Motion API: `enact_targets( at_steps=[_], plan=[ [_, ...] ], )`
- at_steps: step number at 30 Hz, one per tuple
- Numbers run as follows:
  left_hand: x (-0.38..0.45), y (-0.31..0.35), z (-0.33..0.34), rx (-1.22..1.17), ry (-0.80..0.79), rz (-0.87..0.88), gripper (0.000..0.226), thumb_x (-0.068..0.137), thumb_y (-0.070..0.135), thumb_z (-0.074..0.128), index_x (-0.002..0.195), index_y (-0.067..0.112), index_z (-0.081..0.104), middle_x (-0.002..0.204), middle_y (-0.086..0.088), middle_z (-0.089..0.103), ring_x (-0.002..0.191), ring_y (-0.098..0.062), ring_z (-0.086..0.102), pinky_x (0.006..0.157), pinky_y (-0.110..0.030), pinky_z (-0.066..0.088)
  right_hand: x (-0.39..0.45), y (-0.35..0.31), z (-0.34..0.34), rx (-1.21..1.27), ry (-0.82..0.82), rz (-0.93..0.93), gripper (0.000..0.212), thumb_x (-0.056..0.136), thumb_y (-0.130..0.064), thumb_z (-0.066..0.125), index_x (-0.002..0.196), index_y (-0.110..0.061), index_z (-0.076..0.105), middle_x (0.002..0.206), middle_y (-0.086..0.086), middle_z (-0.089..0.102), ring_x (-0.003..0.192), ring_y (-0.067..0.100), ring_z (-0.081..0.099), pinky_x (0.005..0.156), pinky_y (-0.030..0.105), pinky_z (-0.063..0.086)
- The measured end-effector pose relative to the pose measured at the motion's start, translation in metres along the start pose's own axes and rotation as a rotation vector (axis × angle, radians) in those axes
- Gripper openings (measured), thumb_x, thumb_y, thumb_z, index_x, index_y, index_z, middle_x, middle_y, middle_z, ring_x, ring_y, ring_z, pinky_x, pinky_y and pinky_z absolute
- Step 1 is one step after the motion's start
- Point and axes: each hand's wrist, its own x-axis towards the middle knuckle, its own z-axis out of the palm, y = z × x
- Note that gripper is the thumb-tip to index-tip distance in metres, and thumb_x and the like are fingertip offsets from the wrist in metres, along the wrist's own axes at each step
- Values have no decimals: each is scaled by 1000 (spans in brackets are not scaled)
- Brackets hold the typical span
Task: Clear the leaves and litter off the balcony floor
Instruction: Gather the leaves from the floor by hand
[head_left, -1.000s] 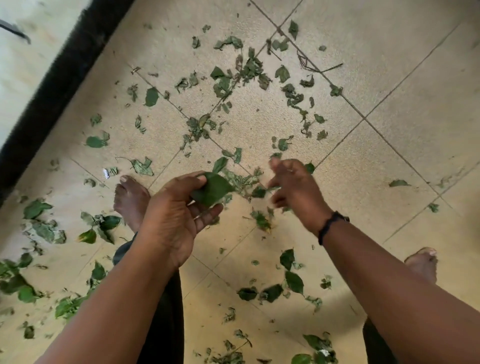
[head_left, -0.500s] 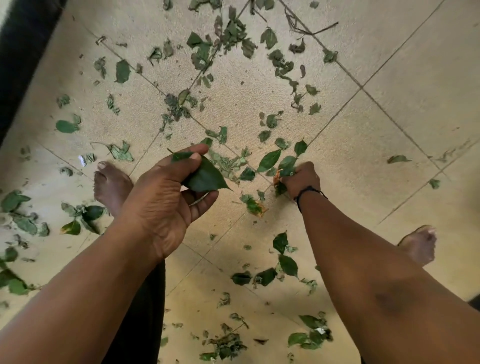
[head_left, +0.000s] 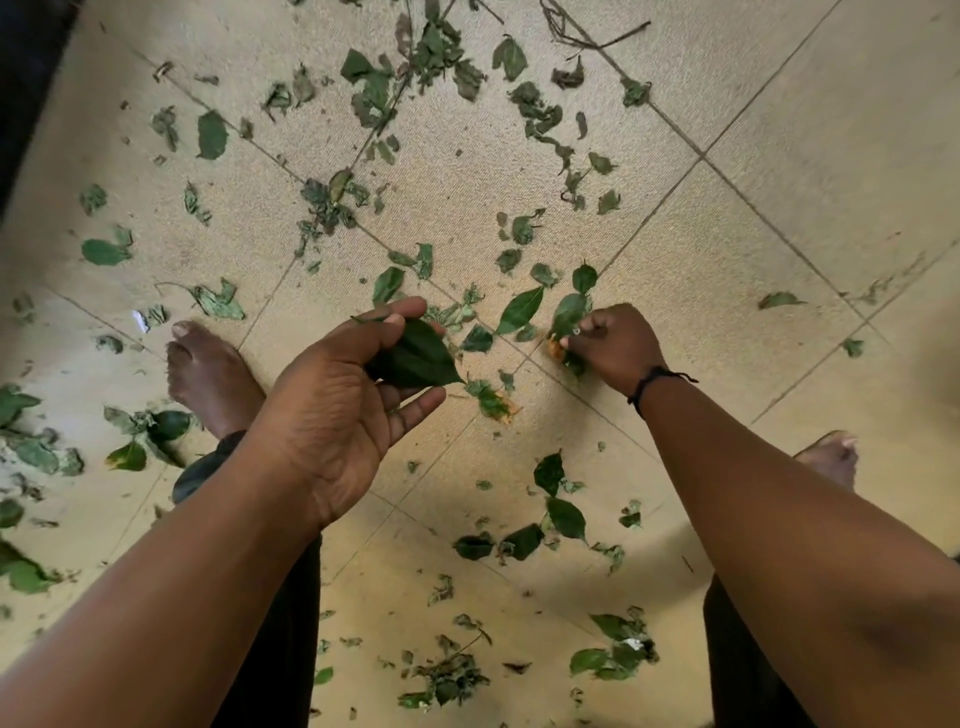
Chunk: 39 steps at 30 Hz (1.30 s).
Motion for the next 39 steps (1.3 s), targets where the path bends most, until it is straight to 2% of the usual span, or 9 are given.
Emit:
enact_targets(
  at_steps=[3, 7, 11, 17, 22, 25, 29, 35, 39],
  plan=[
    [-1, 0, 1, 11, -12, -11, 25, 99, 19, 45, 106, 20, 70, 105, -3, 75, 95, -21, 73, 82, -35, 58, 14, -5, 10, -39, 96, -34, 22, 84, -9, 71, 84, 11, 63, 89, 25, 63, 75, 36, 58, 62, 36, 43],
    [0, 5, 2, 14, -24, -6, 24, 98, 21, 47, 102, 20, 70, 102, -2, 75, 90, -20, 73, 80, -34, 57, 23, -11, 26, -137, 103, 41, 37, 91, -12, 60, 125, -9, 44, 123, 14, 46, 82, 27, 50, 70, 31, 38],
    [1, 8, 3, 20, -23, -5, 24, 98, 21, 47, 98, 20, 71, 104, -2, 75, 91, -20, 73, 77, -33, 57, 25, -14, 30, -197, 79, 36, 56, 91, -12, 55, 141, -15, 29, 121, 9, 57, 98, 31, 59, 71, 32, 39],
    [0, 7, 4, 33, -25, -4, 25, 99, 21, 46, 98, 21, 71, 99, 0, 75, 87, -18, 73, 79, -33, 56, 16, -4, 20, -418, -41, -75, 21, 96, -20, 53, 116, -19, 59, 111, 9, 59, 101, 30, 57, 75, 31, 43],
    [0, 10, 2, 25, -22, -5, 25, 99, 21, 45, 97, 21, 71, 102, -2, 75, 86, -18, 73, 73, -30, 58, 23, 12, 8, -839, 5, -422, 28, 92, -6, 55, 118, -11, 65, 123, 15, 51, 100, 35, 51, 73, 35, 38],
    [0, 10, 2, 27, -21, -4, 25, 99, 22, 45, 98, 21, 70, 103, -2, 75, 88, -18, 73, 76, -31, 57, 29, 13, 4, -908, 25, -667, 35, 83, 4, 62, 117, -2, 64, 118, 23, 57, 82, 39, 58, 63, 40, 46],
    [1, 9, 2, 35, -17, -9, 25, 100, 22, 45, 97, 21, 70, 100, -1, 75, 87, -18, 73, 76, -31, 56, 40, 3, 2, -1003, -35, -818, 41, 74, 5, 73, 113, -4, 64, 99, 22, 61, 56, 31, 53, 48, 29, 36],
    [3, 8, 5, 46, -14, -12, 25, 99, 22, 46, 96, 22, 71, 102, -1, 75, 87, -18, 73, 74, -29, 59, 47, -2, -8, -1076, -71, -660, 27, 94, -13, 57, 120, -13, 60, 110, 13, 57, 90, 32, 56, 69, 34, 31],
    [3, 7, 6, 46, -19, -11, 25, 99, 22, 46, 97, 21, 71, 101, -1, 76, 89, -19, 73, 76, -31, 57, 44, -12, -5, -770, -229, -487, 7, 92, -17, 58, 99, -17, 58, 96, 4, 60, 92, 28, 55, 68, 31, 38]
  ],
)
